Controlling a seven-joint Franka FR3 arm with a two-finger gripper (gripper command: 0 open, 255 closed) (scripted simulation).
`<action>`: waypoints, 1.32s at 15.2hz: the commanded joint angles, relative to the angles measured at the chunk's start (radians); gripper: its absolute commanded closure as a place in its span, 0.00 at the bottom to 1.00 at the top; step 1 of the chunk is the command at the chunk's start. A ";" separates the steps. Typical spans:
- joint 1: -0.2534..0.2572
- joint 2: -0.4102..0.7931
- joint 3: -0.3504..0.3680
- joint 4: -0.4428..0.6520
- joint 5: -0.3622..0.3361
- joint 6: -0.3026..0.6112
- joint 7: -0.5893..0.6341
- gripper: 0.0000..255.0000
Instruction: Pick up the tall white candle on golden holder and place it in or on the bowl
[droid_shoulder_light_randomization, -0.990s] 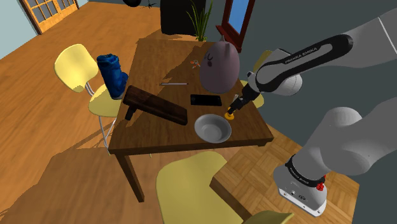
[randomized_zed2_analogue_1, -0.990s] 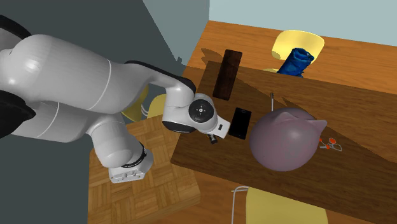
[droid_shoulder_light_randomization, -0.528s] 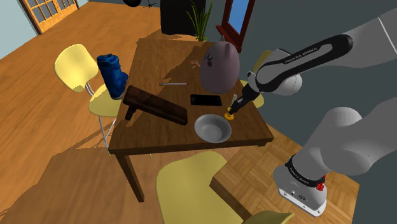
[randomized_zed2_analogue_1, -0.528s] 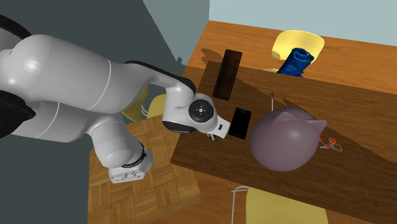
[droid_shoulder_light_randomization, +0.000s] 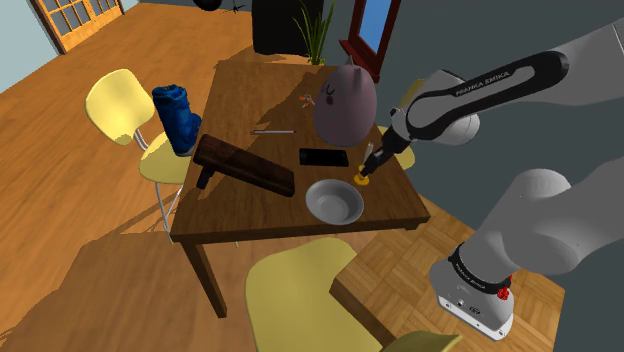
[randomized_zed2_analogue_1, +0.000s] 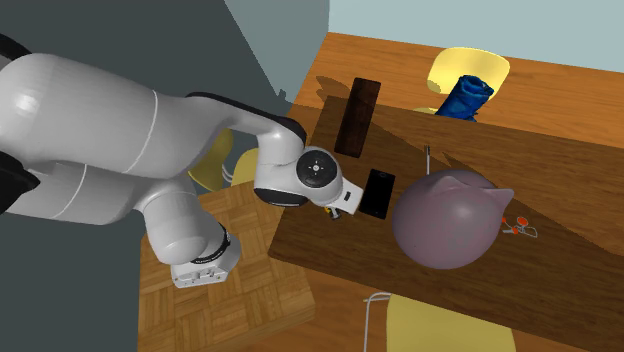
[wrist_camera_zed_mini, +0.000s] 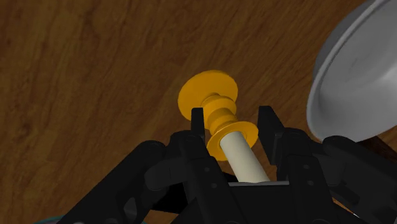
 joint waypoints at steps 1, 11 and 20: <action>-0.023 -0.031 0.018 0.006 -0.024 -0.038 0.024 1.00; -0.091 -0.155 0.079 0.066 -0.093 -0.219 0.111 1.00; -0.116 -0.225 0.108 0.135 -0.121 -0.357 0.160 1.00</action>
